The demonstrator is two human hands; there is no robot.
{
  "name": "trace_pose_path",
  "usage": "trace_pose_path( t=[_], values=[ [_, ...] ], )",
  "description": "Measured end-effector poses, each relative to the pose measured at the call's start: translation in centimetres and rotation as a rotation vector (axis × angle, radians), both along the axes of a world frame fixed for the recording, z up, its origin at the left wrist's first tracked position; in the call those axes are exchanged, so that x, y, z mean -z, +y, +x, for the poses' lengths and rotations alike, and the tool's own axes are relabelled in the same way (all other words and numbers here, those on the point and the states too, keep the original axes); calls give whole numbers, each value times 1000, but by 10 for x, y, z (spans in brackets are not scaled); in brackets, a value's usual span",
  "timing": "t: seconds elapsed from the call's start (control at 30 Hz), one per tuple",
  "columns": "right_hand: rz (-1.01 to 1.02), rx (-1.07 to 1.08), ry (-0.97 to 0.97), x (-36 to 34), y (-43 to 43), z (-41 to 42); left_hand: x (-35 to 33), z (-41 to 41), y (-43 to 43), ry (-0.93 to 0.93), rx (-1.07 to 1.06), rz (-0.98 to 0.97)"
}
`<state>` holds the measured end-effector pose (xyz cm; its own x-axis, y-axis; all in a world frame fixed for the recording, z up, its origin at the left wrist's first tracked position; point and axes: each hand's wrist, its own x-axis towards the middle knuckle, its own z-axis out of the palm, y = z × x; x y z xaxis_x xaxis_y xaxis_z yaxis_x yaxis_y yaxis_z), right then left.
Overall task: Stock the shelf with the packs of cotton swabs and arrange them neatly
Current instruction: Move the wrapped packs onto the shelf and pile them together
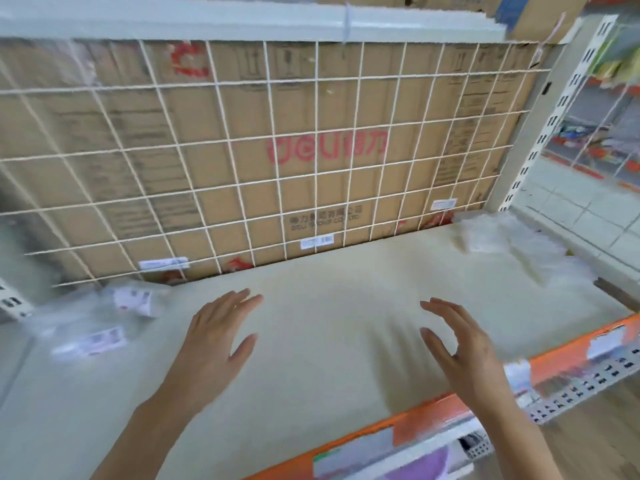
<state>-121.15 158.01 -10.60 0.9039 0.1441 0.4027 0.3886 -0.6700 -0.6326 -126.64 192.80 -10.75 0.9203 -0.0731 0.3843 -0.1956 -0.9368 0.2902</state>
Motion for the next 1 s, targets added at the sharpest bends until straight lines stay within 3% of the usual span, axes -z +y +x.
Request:
trace_pose_path(
  t=[0.43,0.67,1.0],
  values=[
    [-72,-401,0,-22,136,5,-14,-181,112,-25,-617,0],
    [-76,-684,52,-28,196,11,-12,-246,105,5,-921,-76],
    [-108,-984,45,-33,257,0,-11,-295,111,-36,-1175,-124]
  ],
)
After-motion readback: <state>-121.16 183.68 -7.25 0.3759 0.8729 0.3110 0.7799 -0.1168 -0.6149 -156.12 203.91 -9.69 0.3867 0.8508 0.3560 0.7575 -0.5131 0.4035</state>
